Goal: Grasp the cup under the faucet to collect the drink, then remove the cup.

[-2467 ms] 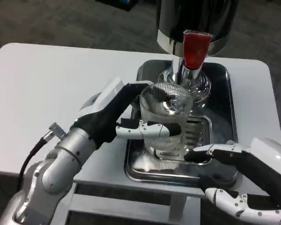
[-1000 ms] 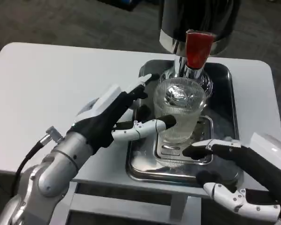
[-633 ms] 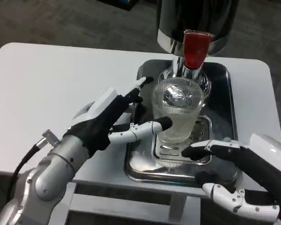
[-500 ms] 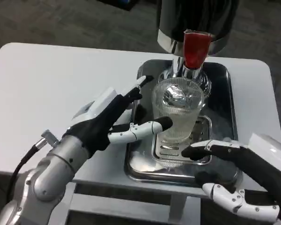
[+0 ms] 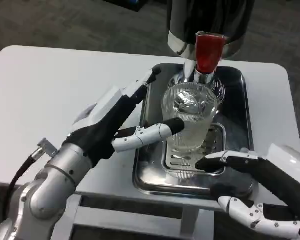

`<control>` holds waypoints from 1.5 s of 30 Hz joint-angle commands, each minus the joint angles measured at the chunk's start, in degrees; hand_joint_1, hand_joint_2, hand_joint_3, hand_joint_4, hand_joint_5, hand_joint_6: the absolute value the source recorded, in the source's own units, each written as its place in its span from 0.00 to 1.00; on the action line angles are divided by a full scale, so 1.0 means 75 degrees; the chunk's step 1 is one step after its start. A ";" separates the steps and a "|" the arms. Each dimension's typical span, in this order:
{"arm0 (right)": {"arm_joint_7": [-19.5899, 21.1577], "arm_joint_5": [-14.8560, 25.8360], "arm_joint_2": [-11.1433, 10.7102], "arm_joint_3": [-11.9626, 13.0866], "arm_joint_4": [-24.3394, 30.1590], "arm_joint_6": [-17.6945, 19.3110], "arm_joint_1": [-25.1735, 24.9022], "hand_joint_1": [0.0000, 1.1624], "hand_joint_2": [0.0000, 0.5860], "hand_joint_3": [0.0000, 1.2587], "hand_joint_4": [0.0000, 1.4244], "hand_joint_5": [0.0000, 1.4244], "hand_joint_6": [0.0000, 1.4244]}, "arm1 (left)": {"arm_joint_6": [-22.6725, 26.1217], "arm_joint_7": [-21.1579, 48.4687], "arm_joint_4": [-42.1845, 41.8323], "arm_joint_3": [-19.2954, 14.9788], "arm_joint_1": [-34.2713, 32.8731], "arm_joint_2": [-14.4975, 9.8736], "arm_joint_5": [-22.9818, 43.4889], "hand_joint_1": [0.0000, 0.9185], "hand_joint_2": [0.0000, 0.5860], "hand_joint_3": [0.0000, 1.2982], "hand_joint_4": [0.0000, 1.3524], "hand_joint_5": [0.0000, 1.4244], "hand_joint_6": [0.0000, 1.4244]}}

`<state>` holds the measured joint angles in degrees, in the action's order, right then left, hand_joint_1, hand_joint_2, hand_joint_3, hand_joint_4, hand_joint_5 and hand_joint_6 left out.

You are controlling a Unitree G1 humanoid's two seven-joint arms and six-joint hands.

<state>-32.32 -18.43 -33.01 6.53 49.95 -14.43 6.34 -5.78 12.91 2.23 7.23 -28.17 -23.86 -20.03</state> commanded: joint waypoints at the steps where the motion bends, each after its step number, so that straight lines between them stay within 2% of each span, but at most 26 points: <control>1: 0.0050 0.0111 0.0021 0.0104 0.0146 0.0054 0.0158 0.30 0.84 0.24 0.19 0.12 0.04 | 0.0117 0.0011 -0.0511 -0.0292 0.0296 0.0018 0.0282 0.08 0.05 0.00 0.00 0.00 0.00; 8: 0.0070 0.0140 0.0022 0.0143 0.0141 0.0083 0.0243 0.30 0.84 0.24 0.19 0.12 0.04 | 0.0475 0.0277 -0.1808 -0.0900 0.0704 0.0042 0.1197 0.06 0.04 0.00 0.00 0.00 0.00; 12: 0.0075 0.0137 0.0030 0.0122 0.0139 0.0091 0.0269 0.30 0.83 0.24 0.19 0.12 0.04 | 0.0861 0.0637 -0.2183 -0.1349 0.0513 0.0081 0.2314 0.00 0.01 0.00 0.00 0.00 0.00; 15: 0.0079 0.0129 0.0031 0.0078 0.0121 0.0086 0.0227 0.30 0.83 0.24 0.19 0.12 0.04 | 0.1163 0.0828 -0.2441 -0.1718 0.0277 0.0118 0.3228 0.00 0.02 0.00 0.00 0.00 0.00; 20: 0.0083 0.0110 0.0033 0.0024 0.0107 0.0056 0.0156 0.30 0.83 0.24 0.19 0.12 0.04 | 0.1475 0.0901 -0.2486 -0.2031 0.0086 0.0231 0.4159 0.00 0.04 0.01 0.00 0.01 0.00; 27: 0.0081 0.0082 0.0027 -0.0021 0.0076 0.0003 0.0061 0.30 0.83 0.24 0.19 0.12 0.04 | 0.1822 0.1083 -0.2513 -0.2146 -0.0033 0.0244 0.4926 0.04 0.05 0.11 0.08 0.10 0.05; 29: 0.0080 0.0077 0.0031 -0.0031 0.0068 -0.0011 0.0045 0.30 0.83 0.24 0.19 0.12 0.04 | 0.1931 0.1001 -0.2636 -0.2171 -0.0006 0.0285 0.5014 0.05 0.06 0.15 0.12 0.14 0.09; 36: 0.0079 0.0065 0.0039 -0.0103 0.0023 -0.0028 -0.0049 0.30 0.84 0.24 0.19 0.12 0.05 | 0.2383 0.0765 -0.2549 -0.2248 -0.0191 0.0546 0.5484 0.03 0.08 0.26 0.22 0.20 0.16; 45: 0.0065 0.0067 0.0059 -0.0068 0.0012 -0.0047 -0.0076 0.30 0.84 0.24 0.19 0.12 0.05 | 0.2691 0.1043 -0.1887 -0.2012 -0.0574 0.0813 0.5919 0.02 0.11 0.29 0.25 0.24 0.19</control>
<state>-32.26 -18.21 -32.55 5.94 49.91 -14.61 5.59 13.68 19.57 -13.43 -8.38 -31.27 -18.52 23.38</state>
